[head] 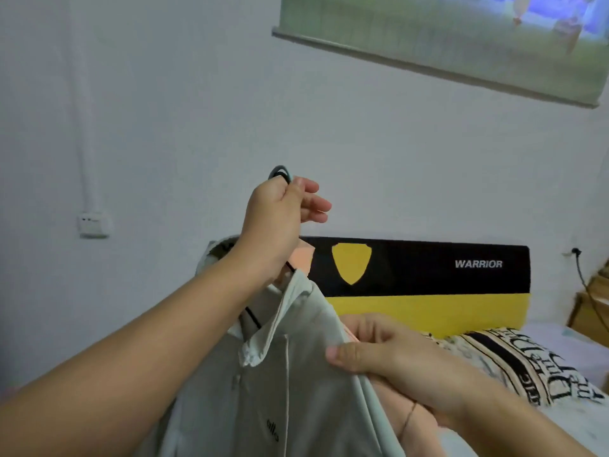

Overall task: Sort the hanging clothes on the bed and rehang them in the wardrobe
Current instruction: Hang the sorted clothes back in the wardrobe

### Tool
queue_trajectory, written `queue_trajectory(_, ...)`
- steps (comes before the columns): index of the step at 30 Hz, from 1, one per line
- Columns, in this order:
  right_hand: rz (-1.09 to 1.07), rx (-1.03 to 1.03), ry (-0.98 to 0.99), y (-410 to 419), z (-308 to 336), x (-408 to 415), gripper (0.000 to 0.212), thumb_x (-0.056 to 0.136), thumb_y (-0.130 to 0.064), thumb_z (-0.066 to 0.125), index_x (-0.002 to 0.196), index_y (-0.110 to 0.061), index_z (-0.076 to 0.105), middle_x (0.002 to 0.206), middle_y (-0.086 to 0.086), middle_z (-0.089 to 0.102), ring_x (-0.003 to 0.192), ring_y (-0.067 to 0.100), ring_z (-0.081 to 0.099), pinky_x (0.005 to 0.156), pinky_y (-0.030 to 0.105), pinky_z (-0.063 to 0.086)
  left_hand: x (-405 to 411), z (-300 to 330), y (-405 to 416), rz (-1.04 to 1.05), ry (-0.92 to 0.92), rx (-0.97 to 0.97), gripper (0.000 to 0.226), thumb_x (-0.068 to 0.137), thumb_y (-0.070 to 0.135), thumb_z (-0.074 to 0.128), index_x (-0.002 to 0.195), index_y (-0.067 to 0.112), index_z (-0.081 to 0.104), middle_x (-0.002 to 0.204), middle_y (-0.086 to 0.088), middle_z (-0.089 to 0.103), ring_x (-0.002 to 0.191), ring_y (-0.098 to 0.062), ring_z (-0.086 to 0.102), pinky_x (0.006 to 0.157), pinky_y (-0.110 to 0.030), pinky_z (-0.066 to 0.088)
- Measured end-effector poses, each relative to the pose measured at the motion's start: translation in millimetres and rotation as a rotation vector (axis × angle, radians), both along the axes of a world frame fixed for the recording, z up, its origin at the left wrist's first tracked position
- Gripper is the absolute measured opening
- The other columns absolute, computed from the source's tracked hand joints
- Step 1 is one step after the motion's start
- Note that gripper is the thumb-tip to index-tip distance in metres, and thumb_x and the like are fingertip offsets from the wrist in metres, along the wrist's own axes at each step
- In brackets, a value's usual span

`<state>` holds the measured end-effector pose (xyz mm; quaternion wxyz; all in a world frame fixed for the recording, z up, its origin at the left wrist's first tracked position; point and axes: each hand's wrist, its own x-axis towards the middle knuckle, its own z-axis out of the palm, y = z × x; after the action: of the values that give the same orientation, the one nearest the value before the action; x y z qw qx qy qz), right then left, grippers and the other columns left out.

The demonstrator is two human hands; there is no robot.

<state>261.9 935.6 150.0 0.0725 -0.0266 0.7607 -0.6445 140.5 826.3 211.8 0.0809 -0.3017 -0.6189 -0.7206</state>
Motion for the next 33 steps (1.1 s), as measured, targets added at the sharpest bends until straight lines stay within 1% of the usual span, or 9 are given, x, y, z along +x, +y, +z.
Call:
queue_trajectory(3,0.086,-0.100,0.088,-22,-10,1,0.030,0.075,-0.013,0.059,0.100,0.001,0.068,0.098,0.019,0.069,0.085,0.028,0.065,0.080,0.032,0.054,12,-2,-27,0.109,-0.038,-0.003,0.027,0.099,0.020,0.032,0.086,0.018,0.055,0.072,0.004,0.067,0.066,-0.011,0.062,0.065,-0.034,0.048)
queue_trajectory(9,0.267,-0.176,0.132,-72,-27,5,0.016,0.071,-0.014,0.061,0.080,-0.014,0.074,0.086,0.014,0.072,0.077,0.024,0.067,0.074,0.032,0.054,47,-22,-91,0.382,-0.111,-0.085,0.012,0.098,0.018,0.040,0.106,0.010,0.045,0.086,0.001,0.060,0.072,-0.006,0.063,0.046,-0.008,0.044)
queue_trajectory(11,0.340,-0.189,0.131,-88,-30,8,0.016,0.072,-0.013,0.059,0.077,-0.016,0.074,0.083,0.012,0.073,0.074,0.022,0.068,0.070,0.029,0.056,63,-33,-115,0.536,-0.143,-0.184,0.023,0.097,0.023,0.043,0.117,0.010,0.041,0.090,0.006,0.057,0.068,0.003,0.063,0.060,-0.008,0.045)
queue_trajectory(14,0.413,-0.220,0.118,-113,-33,10,0.021,0.071,-0.012,0.059,0.086,-0.005,0.072,0.092,0.024,0.070,0.081,0.031,0.066,0.076,0.036,0.053,87,-54,-149,0.847,-0.191,-0.488,0.050,0.093,0.040,0.044,0.132,0.011,0.034,0.127,-0.001,0.049,0.119,-0.018,0.048,0.096,-0.031,0.037)
queue_trajectory(17,0.489,-0.262,0.111,-141,-35,11,0.018,0.071,-0.010,0.058,0.080,-0.008,0.073,0.094,0.029,0.068,0.081,0.034,0.064,0.076,0.038,0.051,124,-74,-178,1.009,-0.249,-0.629,0.042,0.089,0.049,0.044,0.113,0.015,0.040,0.119,-0.003,0.042,0.120,-0.023,0.039,0.093,-0.032,0.034)
queue_trajectory(19,0.555,-0.267,0.124,-162,-38,12,0.018,0.079,-0.004,0.058,0.077,-0.013,0.073,0.087,0.021,0.071,0.079,0.027,0.066,0.071,0.031,0.052,145,-83,-195,0.867,-0.347,-0.737,0.045,0.088,0.059,0.037,0.102,0.017,0.047,0.111,-0.002,0.053,0.107,-0.021,0.051,0.083,-0.031,0.042)
queue_trajectory(22,0.626,-0.215,0.153,-199,-43,15,0.018,0.079,-0.008,0.057,0.084,-0.018,0.072,0.085,0.009,0.072,0.082,0.019,0.066,0.071,0.025,0.051,169,-89,-220,0.617,-0.519,-0.588,0.035,0.089,0.057,0.039,0.096,0.025,0.054,0.094,0.003,0.062,0.087,-0.012,0.061,0.069,-0.030,0.054)
queue_trajectory(27,0.722,-0.169,0.168,-263,-51,13,0.022,0.086,0.000,0.054,0.094,-0.016,0.066,0.082,-0.001,0.072,0.083,0.009,0.068,0.069,0.020,0.050,176,-102,-260,0.736,-0.499,-0.219,0.019,0.091,0.026,0.056,0.105,0.013,0.056,0.079,-0.002,0.061,0.059,-0.002,0.058,0.048,-0.013,0.041)
queue_trajectory(33,0.787,-0.101,0.201,-331,-55,2,0.037,0.066,-0.016,0.054,0.101,-0.017,0.067,0.087,-0.007,0.071,0.085,0.002,0.066,0.071,0.015,0.048,178,-111,-320,0.689,-0.469,0.077,0.015,0.091,0.010,0.056,0.104,0.015,0.060,0.090,-0.015,0.069,0.081,-0.018,0.068,0.067,-0.025,0.055)
